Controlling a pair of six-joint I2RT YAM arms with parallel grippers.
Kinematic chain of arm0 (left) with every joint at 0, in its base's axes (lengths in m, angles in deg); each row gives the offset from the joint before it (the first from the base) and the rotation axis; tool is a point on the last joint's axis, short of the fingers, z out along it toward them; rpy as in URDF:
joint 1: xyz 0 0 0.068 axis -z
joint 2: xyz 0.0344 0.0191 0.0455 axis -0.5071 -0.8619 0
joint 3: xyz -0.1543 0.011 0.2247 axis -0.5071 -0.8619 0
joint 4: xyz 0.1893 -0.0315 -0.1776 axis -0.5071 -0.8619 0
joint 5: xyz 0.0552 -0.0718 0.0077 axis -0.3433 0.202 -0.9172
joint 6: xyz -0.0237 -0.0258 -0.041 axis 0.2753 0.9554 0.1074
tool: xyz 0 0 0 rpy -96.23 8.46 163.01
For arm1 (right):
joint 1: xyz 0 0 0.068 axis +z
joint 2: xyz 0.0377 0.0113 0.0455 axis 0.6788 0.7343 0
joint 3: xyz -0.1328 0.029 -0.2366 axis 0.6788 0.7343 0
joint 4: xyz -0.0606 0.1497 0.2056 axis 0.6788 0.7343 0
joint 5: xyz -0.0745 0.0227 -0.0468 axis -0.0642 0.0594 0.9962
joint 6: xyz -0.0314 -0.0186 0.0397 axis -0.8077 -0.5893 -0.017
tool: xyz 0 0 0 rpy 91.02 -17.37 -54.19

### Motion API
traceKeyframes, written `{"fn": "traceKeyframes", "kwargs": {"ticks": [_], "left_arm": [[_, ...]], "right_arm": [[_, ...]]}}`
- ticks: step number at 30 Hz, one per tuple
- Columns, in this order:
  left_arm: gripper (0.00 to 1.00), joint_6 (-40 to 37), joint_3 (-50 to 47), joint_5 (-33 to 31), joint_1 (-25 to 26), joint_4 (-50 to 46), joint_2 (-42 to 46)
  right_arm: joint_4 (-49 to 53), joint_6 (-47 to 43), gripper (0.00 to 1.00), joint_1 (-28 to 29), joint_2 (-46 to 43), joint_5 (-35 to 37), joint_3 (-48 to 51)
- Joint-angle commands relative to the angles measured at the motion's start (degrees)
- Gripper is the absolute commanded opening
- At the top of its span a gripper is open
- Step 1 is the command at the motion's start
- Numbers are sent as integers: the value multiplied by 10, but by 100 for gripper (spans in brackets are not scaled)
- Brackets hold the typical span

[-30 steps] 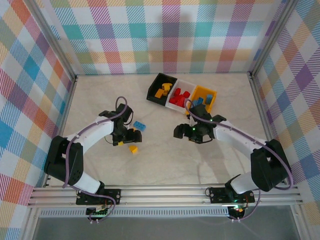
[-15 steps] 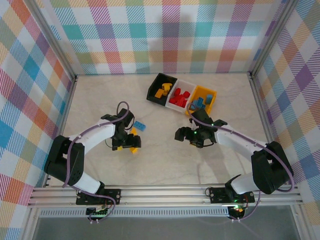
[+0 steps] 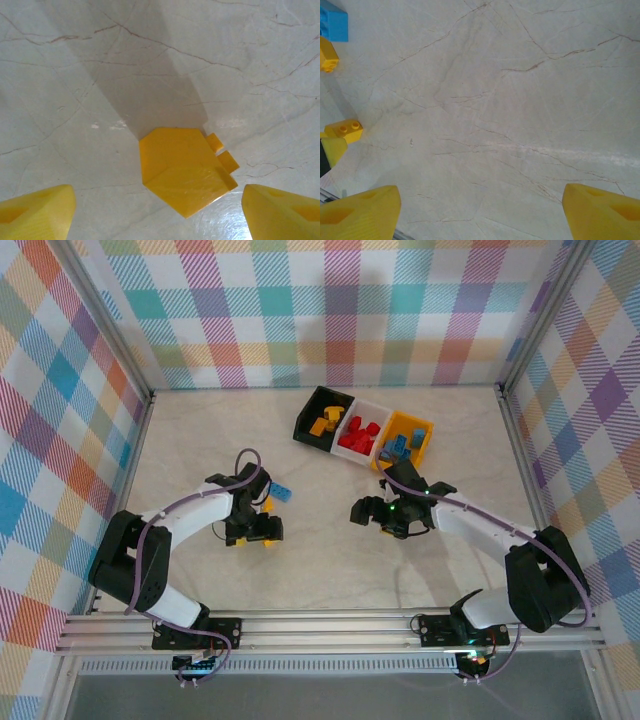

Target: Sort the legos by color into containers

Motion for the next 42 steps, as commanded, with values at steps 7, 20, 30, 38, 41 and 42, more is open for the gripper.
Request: {"fn": "traceKeyframes", "kwargs": {"ticks": [7, 20, 30, 38, 41, 42], "left_arm": [[85, 15, -5, 0, 14, 13, -13], [79, 22, -15, 9, 20, 32, -24], [71, 27, 4, 13, 21, 42, -46], [60, 31, 26, 19, 24, 49, -70], [57, 33, 34, 21, 25, 53, -83], [55, 33, 38, 22, 26, 55, -87]], "right_arm": [[4, -3, 84, 2, -8, -13, 4], [2, -1, 83, 3, 11, -19, -8], [-2, 6, 83, 5, 13, -17, -7], [0, 3, 83, 7, 13, -16, -8], [2, 3, 83, 7, 9, -15, -4], [2, 3, 83, 7, 8, -15, -4]]}}
